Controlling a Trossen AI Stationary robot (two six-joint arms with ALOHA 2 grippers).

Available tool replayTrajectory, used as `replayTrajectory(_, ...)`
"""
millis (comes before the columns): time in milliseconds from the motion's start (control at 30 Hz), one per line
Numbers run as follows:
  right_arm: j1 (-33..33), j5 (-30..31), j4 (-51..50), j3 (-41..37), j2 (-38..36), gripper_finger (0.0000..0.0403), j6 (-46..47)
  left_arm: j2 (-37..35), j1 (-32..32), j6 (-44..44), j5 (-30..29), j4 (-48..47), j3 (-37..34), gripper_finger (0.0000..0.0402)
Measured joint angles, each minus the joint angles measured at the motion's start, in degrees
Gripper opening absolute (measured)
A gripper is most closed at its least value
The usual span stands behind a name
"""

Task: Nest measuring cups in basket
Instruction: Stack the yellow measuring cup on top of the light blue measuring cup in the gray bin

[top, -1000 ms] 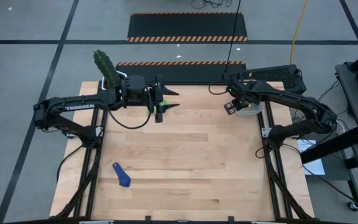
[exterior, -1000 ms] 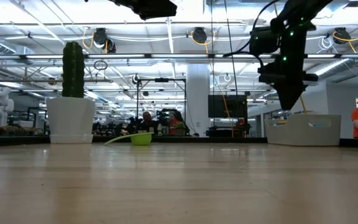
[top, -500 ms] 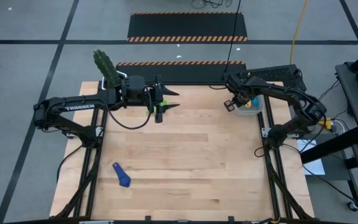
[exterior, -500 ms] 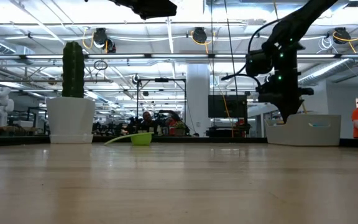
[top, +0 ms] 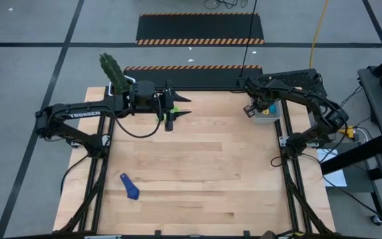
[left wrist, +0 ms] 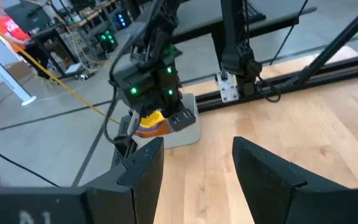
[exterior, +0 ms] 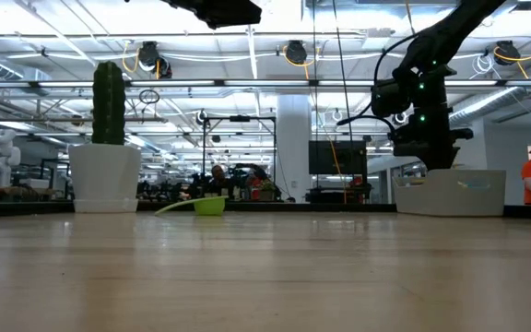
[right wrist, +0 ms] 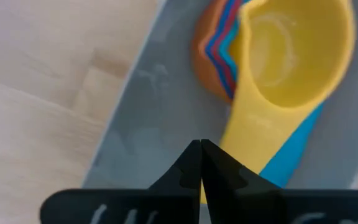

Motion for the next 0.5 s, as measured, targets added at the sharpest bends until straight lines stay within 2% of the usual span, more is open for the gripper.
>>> replayTrajectory(133,-0.2,4.2,-1.5,0.0,0.0,0.0,-0.1,-0.7,0.0,-0.4,0.0,-0.9,0.0,0.0195)
replayTrajectory(500,-0.5,7.3,-2.4,0.0,0.0,0.0,-1.7,-2.4,0.0,-0.4,0.0,-3.1,0.0,0.0195)
